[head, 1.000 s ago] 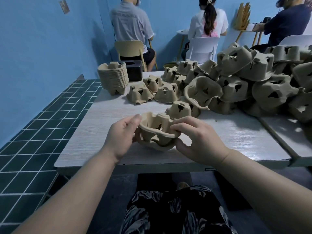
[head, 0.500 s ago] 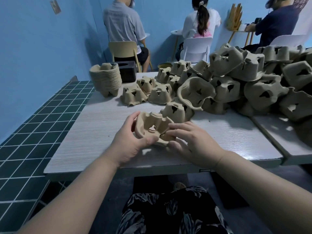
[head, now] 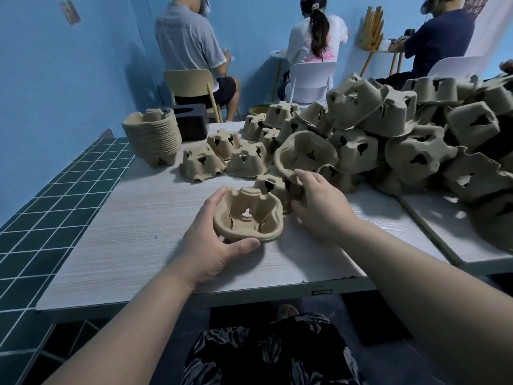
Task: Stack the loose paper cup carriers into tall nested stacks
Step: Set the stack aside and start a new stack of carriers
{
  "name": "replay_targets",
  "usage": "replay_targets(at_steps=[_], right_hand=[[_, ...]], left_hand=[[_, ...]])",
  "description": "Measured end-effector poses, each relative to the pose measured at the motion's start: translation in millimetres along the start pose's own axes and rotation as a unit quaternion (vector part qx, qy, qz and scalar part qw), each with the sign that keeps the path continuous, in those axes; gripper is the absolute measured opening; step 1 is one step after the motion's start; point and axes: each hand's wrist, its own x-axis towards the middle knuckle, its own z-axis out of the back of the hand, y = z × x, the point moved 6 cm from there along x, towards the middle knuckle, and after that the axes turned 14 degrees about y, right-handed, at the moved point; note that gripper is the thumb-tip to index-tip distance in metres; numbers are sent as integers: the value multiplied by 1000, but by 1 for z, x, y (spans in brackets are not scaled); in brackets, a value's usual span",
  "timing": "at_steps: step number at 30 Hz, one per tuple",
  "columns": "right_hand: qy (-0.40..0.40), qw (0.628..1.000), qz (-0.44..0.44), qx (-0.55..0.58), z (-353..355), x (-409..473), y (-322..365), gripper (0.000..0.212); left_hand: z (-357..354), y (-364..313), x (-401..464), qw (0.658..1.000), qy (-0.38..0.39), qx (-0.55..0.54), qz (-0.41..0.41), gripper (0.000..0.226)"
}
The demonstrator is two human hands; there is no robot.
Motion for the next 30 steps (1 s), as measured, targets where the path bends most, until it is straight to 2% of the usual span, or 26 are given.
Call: replay_targets(at_steps=[5,9,11,15,17,20,22,25,27,28,30], right_hand=[[-27,1000,5,9,6,-12,-8,47],[-51,998,16,44,14,-33,-22,45],[-52,998,16,40,16,-39,-29,38],[-69,997,33,-24,17,-45,-29,28],[-110,990,52,-73,20,-47,-22,29],[-183,970,75,-142,23,-51,-8,15],[-208,963,65,-156,24,-52,-6,21],[-234,962,48,-130,25,-55,-13,23],[-261,959,57,-97,30,-60,-15,12],[-268,959,64,-68,33,-62,-14,7],[-255,963,85,4,37,-60,-8,9]], left_hand=[[0,5,-3,1000,-23,-4,-10,89],[3,7,-5,998,-55,-6,-19,94],[5,7,-6,997,-69,-2,-24,100],[6,7,-8,996,-80,30,-27,104],[7,8,-9,995,-83,44,-29,104],[7,6,-9,994,-93,46,-32,103],[7,5,-10,993,-100,47,-34,99],[7,6,-10,993,-100,52,-41,104],[8,8,-9,993,-98,50,-46,108],[8,9,-8,993,-97,47,-49,107],[8,9,-8,993,-96,37,-55,104]])
